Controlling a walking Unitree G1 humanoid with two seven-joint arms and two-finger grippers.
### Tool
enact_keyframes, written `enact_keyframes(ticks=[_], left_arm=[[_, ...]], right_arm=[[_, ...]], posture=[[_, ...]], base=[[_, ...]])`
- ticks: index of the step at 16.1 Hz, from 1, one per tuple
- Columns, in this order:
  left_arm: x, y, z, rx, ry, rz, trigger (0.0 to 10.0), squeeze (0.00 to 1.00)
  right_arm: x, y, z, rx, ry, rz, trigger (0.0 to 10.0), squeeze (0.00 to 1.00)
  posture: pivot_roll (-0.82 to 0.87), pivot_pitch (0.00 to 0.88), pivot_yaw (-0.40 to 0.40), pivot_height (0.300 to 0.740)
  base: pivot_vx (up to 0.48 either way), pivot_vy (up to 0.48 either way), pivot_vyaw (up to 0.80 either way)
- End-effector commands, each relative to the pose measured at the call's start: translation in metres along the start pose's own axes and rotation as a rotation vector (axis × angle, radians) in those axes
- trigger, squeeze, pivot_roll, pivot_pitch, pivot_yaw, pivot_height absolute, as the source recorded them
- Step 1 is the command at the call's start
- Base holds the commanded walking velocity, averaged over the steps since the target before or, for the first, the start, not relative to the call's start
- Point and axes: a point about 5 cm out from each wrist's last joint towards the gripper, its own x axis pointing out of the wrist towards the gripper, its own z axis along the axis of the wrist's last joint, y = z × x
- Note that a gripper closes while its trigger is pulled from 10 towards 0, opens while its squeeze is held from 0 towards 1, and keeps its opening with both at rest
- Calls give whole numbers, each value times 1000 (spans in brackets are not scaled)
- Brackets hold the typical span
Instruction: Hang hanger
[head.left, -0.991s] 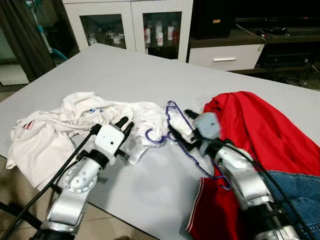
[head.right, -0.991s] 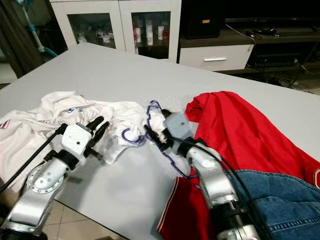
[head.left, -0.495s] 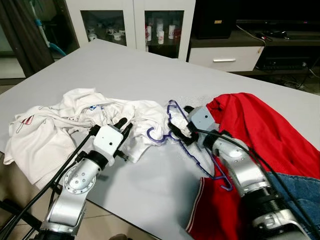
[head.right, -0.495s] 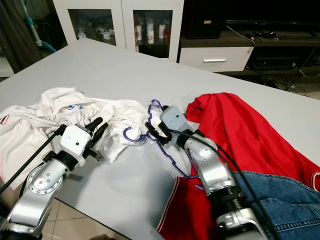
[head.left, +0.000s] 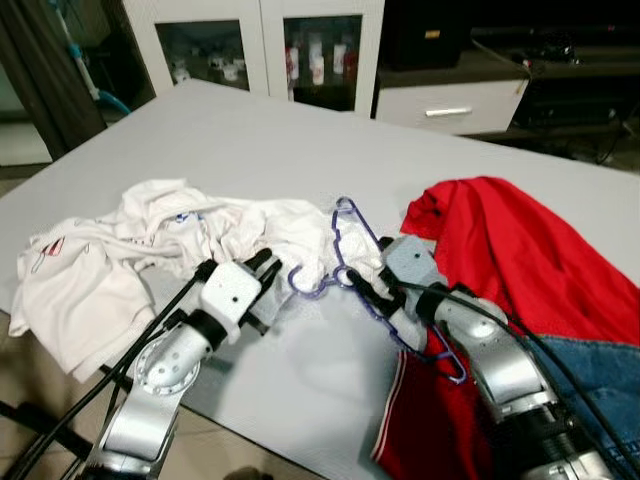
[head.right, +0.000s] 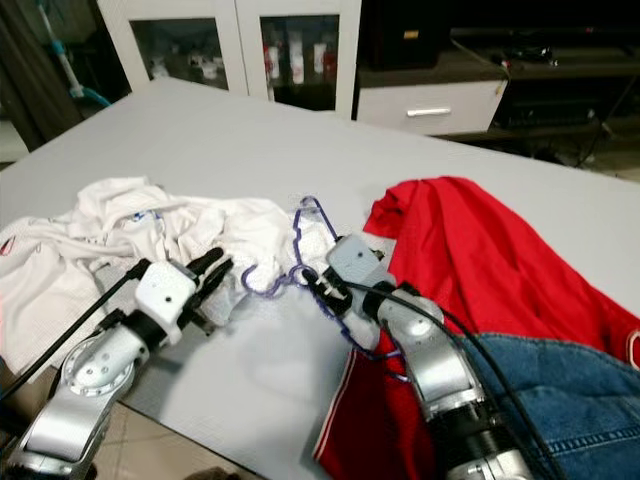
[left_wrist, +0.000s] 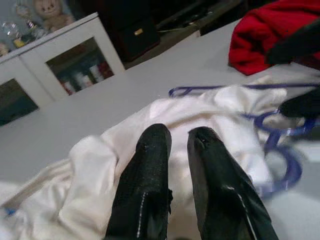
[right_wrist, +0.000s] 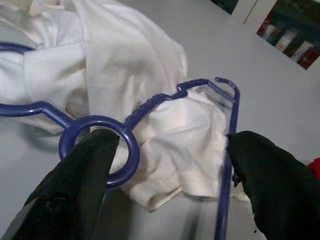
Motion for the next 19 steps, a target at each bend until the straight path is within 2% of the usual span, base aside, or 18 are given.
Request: enact_keyframes(ticks=[1, 4, 7, 8, 10, 11, 14, 19], left_arm=[[1, 0, 3, 11, -12, -19, 10000, 0], [-1, 4, 4, 19, -10, -20, 10000, 0], [-5, 5, 3, 22, -1, -19, 10000, 0], [-6, 4, 2, 21, 0, -19, 10000, 0], [-6, 3, 1, 17, 3, -23, 10000, 0], [-5, 3, 1, 16, 3, -25, 10000, 0], [-4, 3, 2, 17, 2, -29, 10000, 0], [-5, 4, 3, 21, 0, -31, 10000, 0]], right_arm=[[0, 4, 1, -14, 7, 5, 10000, 0], [0, 4, 11, -5, -19, 12, 10000, 0], [-11, -3, 22, -8, -45, -15, 10000, 0], [-14, 0, 24, 3, -51, 0, 10000, 0], [-19, 20, 20, 47, -34, 102, 10000, 0], [-19, 24, 21, 93, -34, 118, 10000, 0], [-15, 32, 17, 146, 8, 156, 10000, 0], [-9, 29, 7, 64, 98, 82, 10000, 0]], posture=[[-63, 25, 75, 740], [-48, 23, 86, 740], [-48, 23, 86, 740], [-43, 29, 84, 740], [-43, 29, 84, 740], [-43, 29, 84, 740], [-48, 34, 90, 740], [-37, 31, 93, 740]], base=[[0, 0, 0], [0, 0, 0], [0, 0, 0], [0, 0, 0], [0, 0, 0], [0, 0, 0], [0, 0, 0], [0, 0, 0]])
